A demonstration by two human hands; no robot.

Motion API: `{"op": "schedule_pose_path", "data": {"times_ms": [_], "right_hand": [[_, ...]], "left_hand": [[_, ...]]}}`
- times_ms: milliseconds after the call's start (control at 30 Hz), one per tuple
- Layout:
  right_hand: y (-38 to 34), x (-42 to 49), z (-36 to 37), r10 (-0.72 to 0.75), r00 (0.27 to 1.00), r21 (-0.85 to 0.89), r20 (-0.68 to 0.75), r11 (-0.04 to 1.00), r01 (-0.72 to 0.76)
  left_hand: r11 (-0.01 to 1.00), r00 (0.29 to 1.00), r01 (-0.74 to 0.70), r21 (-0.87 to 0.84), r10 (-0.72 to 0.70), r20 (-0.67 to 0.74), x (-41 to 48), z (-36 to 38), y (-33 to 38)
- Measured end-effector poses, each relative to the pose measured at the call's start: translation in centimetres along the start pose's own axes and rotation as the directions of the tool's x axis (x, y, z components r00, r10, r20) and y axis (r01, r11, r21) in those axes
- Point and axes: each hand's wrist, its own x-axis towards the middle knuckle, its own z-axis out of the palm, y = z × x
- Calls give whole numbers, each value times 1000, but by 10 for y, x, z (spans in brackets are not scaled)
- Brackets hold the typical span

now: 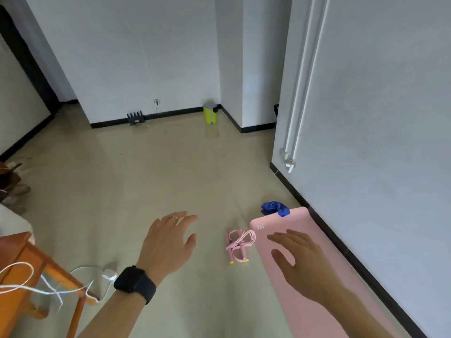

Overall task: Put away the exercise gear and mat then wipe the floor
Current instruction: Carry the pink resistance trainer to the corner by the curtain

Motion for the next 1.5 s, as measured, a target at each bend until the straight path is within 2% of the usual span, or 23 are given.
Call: {"op": "schedule_pose_path", "data": {"times_ms": [167,333,500,800,900,1033,1133,1200,1367,1433,1500], "right_hand": [[8,94,42,154,984,-42,88,988,-150],[31,166,85,304,939,-80,161,952,-295],[69,236,145,434,862,-103,260,901,-422],[140,385,244,573,691,-79,441,792,-606],[158,421,275,606,600,-78,523,735,-674],[185,455,327,630,477,-124,612,673,-729],[200,465,364,684,360,-169,635,578,-799],[214,468,394,738,272,-163,618,459,-874],[234,453,480,813,38,-79,581,102,-992],[238,442,525,801,-37,-58,597,-4,-998],[247,430,571,781,-84,-52,618,-65,-997]], "left_hand": [[999,993,-44,-6,44,108,126,29,-60],[994,966,-110,-7,109,234,242,77,-87],[976,897,-216,10,195,398,348,144,-86],[920,760,-390,46,293,580,537,234,-91],[901,673,-431,48,286,682,583,268,-95],[835,517,-549,23,319,794,636,330,-91],[772,380,-635,-25,340,860,662,384,-93],[729,310,-682,-54,355,882,676,425,-94],[632,204,-765,-120,416,886,689,511,-107],[587,169,-797,-141,441,881,692,552,-115],[541,122,-825,-163,452,884,692,595,-124]]}}
